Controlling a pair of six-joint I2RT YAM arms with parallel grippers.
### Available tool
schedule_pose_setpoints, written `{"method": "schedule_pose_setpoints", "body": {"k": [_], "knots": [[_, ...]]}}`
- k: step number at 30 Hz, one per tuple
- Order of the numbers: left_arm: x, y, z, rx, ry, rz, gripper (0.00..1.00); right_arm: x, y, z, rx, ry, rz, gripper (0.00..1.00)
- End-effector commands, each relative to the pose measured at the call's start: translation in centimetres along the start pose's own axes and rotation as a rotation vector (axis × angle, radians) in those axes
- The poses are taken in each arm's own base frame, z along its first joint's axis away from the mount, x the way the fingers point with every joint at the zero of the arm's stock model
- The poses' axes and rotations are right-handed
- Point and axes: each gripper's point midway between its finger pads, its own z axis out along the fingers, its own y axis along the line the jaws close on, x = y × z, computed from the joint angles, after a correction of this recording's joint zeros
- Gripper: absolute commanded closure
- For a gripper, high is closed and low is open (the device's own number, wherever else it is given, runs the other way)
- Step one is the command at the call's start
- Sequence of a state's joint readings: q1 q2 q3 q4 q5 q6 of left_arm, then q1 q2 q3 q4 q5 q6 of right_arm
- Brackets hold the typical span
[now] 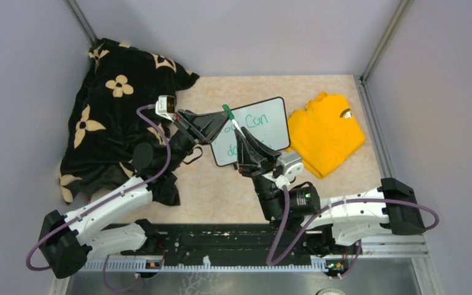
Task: Write a sentence on the whiteboard
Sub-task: Close the whiteboard marker at the center of the board.
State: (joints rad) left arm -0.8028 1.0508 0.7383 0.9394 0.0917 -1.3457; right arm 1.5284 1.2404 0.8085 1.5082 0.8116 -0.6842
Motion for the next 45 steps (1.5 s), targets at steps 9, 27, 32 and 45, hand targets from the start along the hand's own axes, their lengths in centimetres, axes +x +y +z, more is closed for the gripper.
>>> {"method": "schedule_pose_setpoints", "body": {"k": [9,27,32,45], "knots": [[3.2,-0.2,0.0,0.018,0.133,-0.010,1.00,-0.3,1.7,0.9,-0.036,-0.021,0.000,1.00],[5.1,0.5,-0.2,0.008,0.177,-0.026,1.00,-0.2,1.5,0.9,-0.022,-0.026,-0.012,1.00],[5.8,0.5,-0.2,0.010,0.192,-0.025,1.00,-0.2,1.4,1.0,-0.017,-0.028,-0.015,1.00],[8.6,0.7,-0.1,0.026,0.251,-0.038,1.00,0.0,0.7,1.5,0.006,-0.026,-0.011,1.00]]}}
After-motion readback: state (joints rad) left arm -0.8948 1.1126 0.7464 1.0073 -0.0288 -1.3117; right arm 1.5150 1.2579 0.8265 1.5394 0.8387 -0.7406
